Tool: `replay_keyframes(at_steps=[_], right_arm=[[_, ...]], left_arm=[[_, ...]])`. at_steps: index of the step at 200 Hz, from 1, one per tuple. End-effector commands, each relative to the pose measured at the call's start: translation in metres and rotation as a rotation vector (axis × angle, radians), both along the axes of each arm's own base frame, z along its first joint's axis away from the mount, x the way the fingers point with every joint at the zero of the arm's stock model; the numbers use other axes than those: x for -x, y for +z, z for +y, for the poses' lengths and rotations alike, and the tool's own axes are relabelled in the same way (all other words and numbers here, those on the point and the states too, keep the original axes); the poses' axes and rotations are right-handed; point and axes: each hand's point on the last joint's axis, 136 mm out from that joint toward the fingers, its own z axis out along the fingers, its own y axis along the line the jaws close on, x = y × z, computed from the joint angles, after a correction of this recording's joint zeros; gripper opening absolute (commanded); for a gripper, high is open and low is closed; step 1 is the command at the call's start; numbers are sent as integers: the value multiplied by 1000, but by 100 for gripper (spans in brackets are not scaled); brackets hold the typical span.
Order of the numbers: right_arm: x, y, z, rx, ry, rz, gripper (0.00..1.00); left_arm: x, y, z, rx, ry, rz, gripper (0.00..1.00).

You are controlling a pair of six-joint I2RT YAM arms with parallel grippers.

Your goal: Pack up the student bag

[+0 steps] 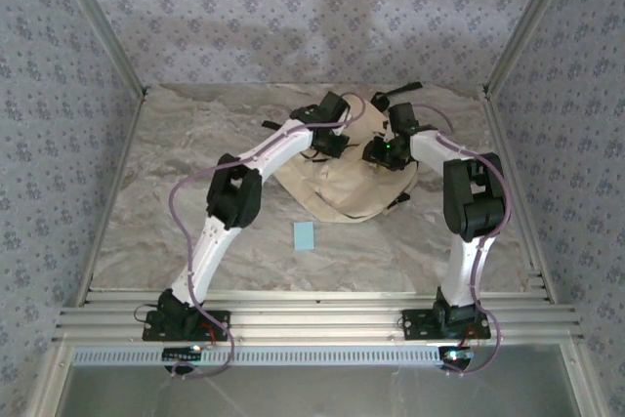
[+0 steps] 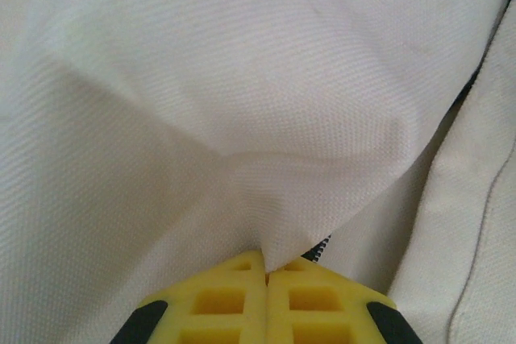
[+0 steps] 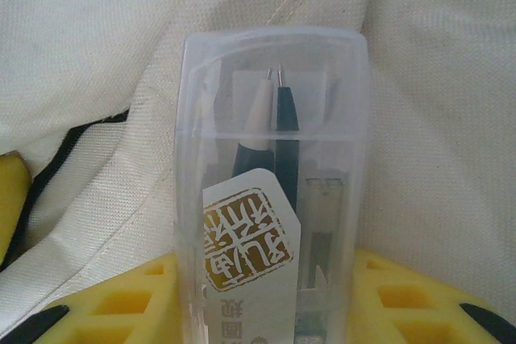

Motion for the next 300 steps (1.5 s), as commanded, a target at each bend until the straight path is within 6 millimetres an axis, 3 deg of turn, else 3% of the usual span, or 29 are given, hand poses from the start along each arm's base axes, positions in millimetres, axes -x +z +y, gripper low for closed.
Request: replay_keyframes(at_steps=[1, 37, 98, 123, 153, 174, 200, 207, 248, 279, 300], right_arm=[[13, 6, 3, 2, 33, 23, 40], [11, 3, 5, -7, 29, 28, 40], [13, -1, 7, -6, 37, 37, 40], [13, 14, 15, -43, 63, 7, 39], [19, 47, 46, -202, 172, -32, 39], [29, 56, 64, -218, 236, -27, 39], [34, 52, 85, -228, 290, -14, 39], [34, 51, 91, -236, 304, -8, 39], [44, 42, 121, -240, 415, 44, 39], [54, 23, 119, -194, 432, 128, 38], [43, 10, 104, -124, 374, 148, 38]], left_arm=[[8, 38, 17, 171, 71, 95, 0], [15, 107, 6, 401, 27, 70, 0], [23, 146, -9, 665, -26, 186, 0], [19, 144, -8, 691, -22, 190, 0], [17, 133, -6, 680, -8, 192, 0], [15, 132, -6, 689, -1, 185, 0], [12, 139, -8, 714, -6, 169, 0], [15, 128, -7, 706, 2, 192, 0], [16, 132, -7, 718, -2, 184, 0], [18, 136, -8, 731, -7, 183, 0], [21, 140, -7, 744, -12, 184, 0]])
